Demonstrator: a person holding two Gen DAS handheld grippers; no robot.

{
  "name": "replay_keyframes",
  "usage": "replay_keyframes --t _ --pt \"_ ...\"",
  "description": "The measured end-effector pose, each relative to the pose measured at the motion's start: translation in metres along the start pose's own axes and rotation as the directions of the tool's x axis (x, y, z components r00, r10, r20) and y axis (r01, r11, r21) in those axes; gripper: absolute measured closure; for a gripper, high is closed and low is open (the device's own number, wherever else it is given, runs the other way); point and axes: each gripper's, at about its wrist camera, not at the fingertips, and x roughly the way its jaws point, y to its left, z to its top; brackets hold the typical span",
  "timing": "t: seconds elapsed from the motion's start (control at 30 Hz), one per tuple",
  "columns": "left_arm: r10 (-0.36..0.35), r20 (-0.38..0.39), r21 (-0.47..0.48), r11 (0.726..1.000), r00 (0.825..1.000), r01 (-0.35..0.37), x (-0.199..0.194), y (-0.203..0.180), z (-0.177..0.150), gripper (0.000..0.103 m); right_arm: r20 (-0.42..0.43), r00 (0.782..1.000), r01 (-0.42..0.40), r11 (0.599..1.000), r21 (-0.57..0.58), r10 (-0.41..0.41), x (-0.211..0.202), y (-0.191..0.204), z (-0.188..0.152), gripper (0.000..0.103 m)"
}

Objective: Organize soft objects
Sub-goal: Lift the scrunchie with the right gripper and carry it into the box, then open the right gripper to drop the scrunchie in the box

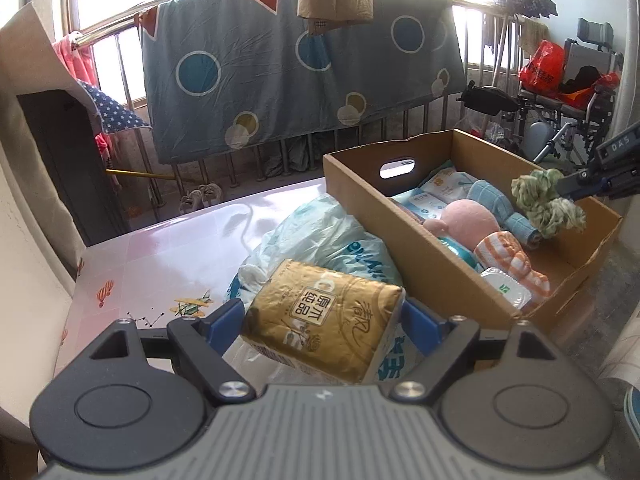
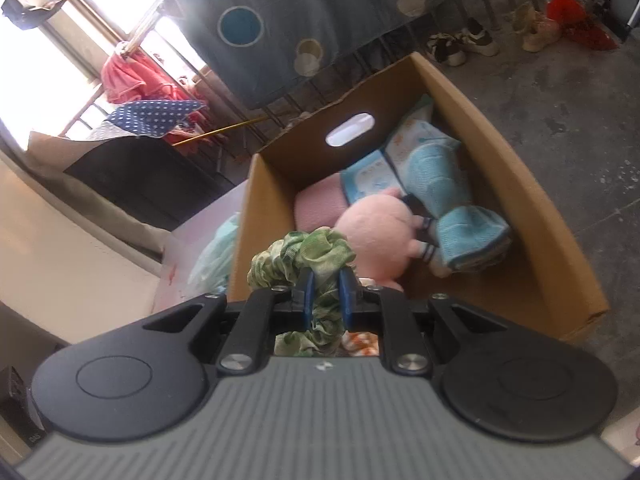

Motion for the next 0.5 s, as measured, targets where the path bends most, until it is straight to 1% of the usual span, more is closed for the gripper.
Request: replay_keyframes --t 0.1,0.2,0.33,0.4,0.43,0.5 --pt "-0.013 0.008 0.022 1.000 1.000 0.013 0.001 -0.012 0.008 0.017 -0.019 0.997 0.075 0.997 -0.015 -0.075 0.013 -0.016 -0.002 0.091" --pt "-0.027 0.011 0.043 0.999 1.000 0.026 0.004 -0.023 0.015 0.017 -0.043 0.987 0.150 0.987 -0.056 -0.153 0.030 -0.024 -0.005 0.088" --pt "-0.044 0.008 0.070 0.997 0.999 0.043 0.010 -0.035 0.025 0.017 -0.094 0.978 0.179 0.980 -0.091 -0.188 0.051 -0.029 -0.007 0.088" --pt "-0.057 0.006 0.081 0.995 0.998 0.056 0.013 -0.040 0.030 0.017 -0.108 0.971 0.200 0.973 -0.118 -0.213 0.056 -0.028 -0.008 0.085" --pt "-0.065 0.005 0.085 0.994 0.998 0.064 0.014 -0.043 0.033 0.017 -0.105 0.971 0.200 0.972 -0.123 -0.213 0.055 -0.028 -0.007 0.082" --pt "-0.087 0.003 0.096 0.992 0.996 0.087 0.018 -0.050 0.041 0.017 -0.091 0.979 0.175 0.979 -0.103 -0.185 0.049 -0.029 -0.004 0.079"
